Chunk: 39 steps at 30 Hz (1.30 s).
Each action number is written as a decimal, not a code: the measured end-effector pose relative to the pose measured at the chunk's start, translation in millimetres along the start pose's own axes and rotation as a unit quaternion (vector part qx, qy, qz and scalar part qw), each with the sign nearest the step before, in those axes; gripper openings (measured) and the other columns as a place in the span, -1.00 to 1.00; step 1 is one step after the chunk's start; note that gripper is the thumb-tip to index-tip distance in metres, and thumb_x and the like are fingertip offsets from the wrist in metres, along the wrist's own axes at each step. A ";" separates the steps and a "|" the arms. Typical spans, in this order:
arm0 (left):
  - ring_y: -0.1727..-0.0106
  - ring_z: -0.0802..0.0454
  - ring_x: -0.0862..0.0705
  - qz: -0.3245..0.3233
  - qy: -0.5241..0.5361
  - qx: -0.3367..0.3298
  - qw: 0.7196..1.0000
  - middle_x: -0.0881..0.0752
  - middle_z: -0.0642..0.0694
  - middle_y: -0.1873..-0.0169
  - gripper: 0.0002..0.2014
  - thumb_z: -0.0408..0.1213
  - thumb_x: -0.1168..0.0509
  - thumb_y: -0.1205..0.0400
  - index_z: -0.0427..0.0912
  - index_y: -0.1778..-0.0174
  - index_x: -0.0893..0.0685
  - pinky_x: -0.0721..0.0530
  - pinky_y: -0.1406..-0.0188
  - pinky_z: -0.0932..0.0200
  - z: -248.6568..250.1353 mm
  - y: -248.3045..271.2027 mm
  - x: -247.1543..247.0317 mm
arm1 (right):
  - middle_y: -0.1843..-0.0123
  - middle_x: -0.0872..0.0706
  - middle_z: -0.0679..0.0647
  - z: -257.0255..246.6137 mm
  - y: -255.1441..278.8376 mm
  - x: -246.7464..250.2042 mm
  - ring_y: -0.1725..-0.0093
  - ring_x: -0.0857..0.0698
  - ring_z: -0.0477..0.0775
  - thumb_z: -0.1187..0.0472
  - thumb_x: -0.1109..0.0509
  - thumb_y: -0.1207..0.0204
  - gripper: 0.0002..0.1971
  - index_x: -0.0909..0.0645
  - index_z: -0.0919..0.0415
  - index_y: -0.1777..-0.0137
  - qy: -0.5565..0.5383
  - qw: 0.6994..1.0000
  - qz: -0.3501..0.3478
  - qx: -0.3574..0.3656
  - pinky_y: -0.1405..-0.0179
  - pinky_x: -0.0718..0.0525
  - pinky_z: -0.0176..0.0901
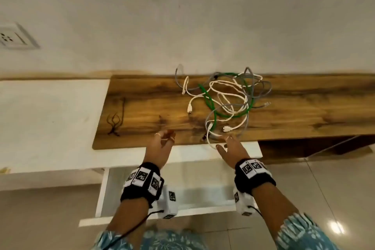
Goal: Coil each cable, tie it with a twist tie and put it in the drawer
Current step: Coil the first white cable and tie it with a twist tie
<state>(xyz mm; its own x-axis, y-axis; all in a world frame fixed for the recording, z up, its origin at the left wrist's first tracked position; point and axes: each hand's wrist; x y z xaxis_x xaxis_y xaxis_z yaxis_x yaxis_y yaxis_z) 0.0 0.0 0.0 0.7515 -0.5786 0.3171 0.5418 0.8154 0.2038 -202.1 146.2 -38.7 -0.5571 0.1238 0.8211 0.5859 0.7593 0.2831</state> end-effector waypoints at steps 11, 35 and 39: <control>-0.08 -0.01 -0.74 0.032 0.173 -0.014 0.984 -0.75 0.01 -0.05 -0.75 -0.44 -0.27 -0.64 0.03 -0.08 -0.62 -0.65 -0.15 0.09 -36.6 61.7 -44.8 | -0.39 -0.53 0.13 -7.4 11.6 -36.9 -0.30 -0.56 0.19 0.14 -0.21 -0.65 -0.71 -0.57 0.06 -0.34 0.056 0.998 0.008 0.028 -0.28 -0.54 0.07; 0.47 0.07 -0.45 0.047 0.238 0.126 0.962 -0.45 -0.05 0.44 -0.82 -0.23 -0.28 -0.66 -0.21 -0.11 -0.58 -0.58 0.37 0.14 -67.1 34.9 -13.0 | -0.54 -0.32 0.29 -15.9 -35.5 4.0 -0.45 -0.42 0.23 0.18 -0.29 -0.62 -0.45 -0.26 0.23 -0.57 -0.243 0.916 0.291 -0.128 -0.38 -0.36 -0.10; 0.39 0.04 -0.54 0.039 0.215 0.140 0.966 -0.56 -0.13 0.21 -0.59 -0.22 -0.34 -0.62 -0.06 -0.34 -0.38 -0.65 0.24 0.08 -69.2 33.1 -14.2 | -0.42 -0.56 0.19 -8.2 -57.9 2.6 -0.37 -0.56 0.25 0.13 -0.20 -0.68 -0.56 -0.39 0.20 -0.53 -0.205 0.948 0.212 -0.119 -0.34 -0.50 -0.04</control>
<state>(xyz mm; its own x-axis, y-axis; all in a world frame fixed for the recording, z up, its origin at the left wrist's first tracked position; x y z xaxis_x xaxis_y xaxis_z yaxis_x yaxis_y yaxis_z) 33.4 33.9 -61.8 0.9056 -0.4199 -0.0606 0.3992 0.7952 0.4564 -232.6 97.3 -49.0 -0.3940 0.6605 0.6391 0.8978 0.4253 0.1139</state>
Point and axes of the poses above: each hand's wrist, its own y-axis away from the middle knuckle, its own x-axis out of the back of the hand, z = x × y
